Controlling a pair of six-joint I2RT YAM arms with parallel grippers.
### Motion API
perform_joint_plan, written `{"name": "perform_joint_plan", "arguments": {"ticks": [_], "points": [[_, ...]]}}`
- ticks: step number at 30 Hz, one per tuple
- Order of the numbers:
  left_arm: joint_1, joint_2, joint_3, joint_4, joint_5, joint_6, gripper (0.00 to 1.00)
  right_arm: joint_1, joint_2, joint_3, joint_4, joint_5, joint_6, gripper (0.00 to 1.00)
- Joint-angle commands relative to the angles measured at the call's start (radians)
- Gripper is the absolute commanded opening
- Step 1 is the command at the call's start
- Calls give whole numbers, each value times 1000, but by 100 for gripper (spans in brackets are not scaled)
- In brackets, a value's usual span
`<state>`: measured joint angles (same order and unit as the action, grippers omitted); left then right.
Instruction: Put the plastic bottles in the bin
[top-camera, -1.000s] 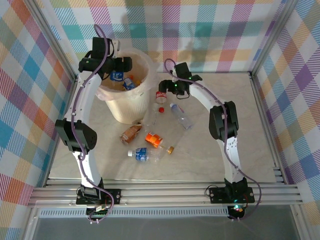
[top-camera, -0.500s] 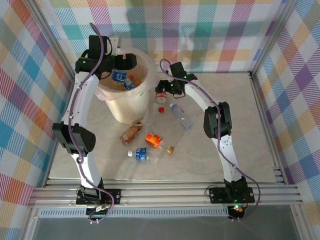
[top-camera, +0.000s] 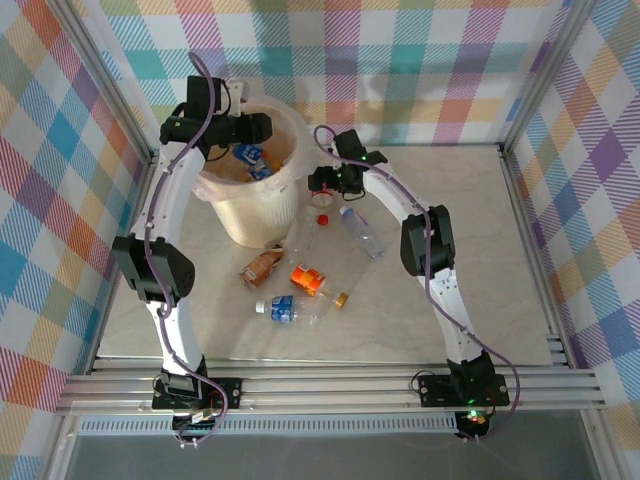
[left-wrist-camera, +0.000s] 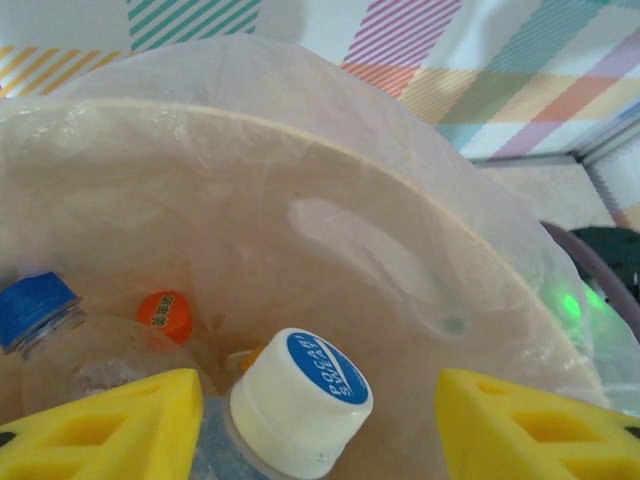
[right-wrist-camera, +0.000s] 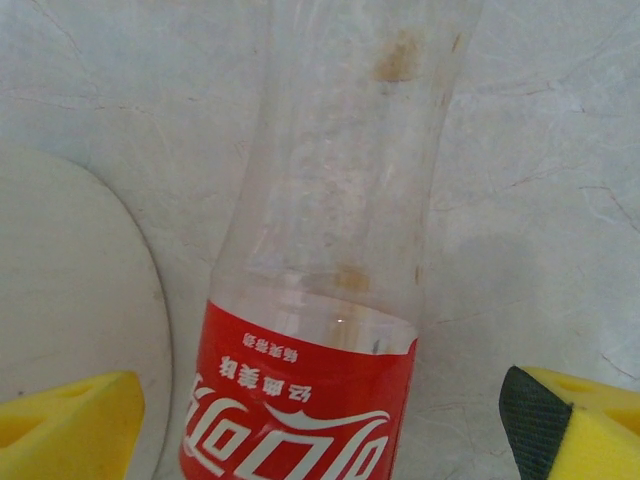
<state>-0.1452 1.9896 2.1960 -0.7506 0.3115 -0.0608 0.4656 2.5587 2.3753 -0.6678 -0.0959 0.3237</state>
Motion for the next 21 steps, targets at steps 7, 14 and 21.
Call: {"name": "perform_joint_plan", "arguments": {"ticks": [7, 14, 21], "points": [[50, 66, 14, -32, 230, -49, 45, 7, 44, 60, -12, 27, -17, 92], [50, 41, 20, -34, 327, -70, 55, 8, 67, 81, -14, 20, -19, 92], [50, -23, 4, -67, 172, -68, 75, 10, 94, 103, -16, 15, -21, 90]]}}
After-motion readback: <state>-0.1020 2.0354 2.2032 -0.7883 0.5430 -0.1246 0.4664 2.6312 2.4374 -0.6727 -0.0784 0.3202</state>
